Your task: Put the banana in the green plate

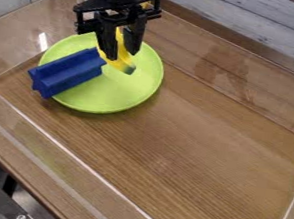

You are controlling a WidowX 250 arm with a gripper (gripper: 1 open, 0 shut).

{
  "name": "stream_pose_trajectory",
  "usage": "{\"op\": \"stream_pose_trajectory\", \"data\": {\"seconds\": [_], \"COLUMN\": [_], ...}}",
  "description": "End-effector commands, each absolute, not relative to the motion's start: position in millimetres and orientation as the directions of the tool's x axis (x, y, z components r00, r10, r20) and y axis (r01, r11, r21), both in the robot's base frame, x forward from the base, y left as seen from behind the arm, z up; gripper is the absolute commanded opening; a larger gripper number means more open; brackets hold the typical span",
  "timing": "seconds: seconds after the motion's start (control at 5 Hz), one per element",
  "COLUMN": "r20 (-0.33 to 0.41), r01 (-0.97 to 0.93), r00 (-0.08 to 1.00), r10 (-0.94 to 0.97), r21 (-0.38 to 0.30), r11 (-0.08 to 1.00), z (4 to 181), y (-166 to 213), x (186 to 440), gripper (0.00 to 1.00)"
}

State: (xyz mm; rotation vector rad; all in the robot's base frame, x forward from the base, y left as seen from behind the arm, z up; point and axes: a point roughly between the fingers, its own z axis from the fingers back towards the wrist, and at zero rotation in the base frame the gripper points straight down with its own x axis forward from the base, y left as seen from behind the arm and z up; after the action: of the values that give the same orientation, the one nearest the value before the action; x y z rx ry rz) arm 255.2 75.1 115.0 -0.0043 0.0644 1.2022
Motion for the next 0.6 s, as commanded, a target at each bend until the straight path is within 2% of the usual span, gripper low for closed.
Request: {"op": "stream_pose_trajectory", "data": {"seconds": [0.0, 0.4], "r20": [-0.018, -0.013], "r01": [-0.936, -0.938], "r00": [0.352, 0.347], "r10": [0.936, 0.938], "r21": [0.010, 0.025], "r11": [0.352, 0.347], "z": [125.7, 124.9], "y": [80.6, 82.8], "x": [259.7, 259.1], "gripper": [0.00, 0.00]}}
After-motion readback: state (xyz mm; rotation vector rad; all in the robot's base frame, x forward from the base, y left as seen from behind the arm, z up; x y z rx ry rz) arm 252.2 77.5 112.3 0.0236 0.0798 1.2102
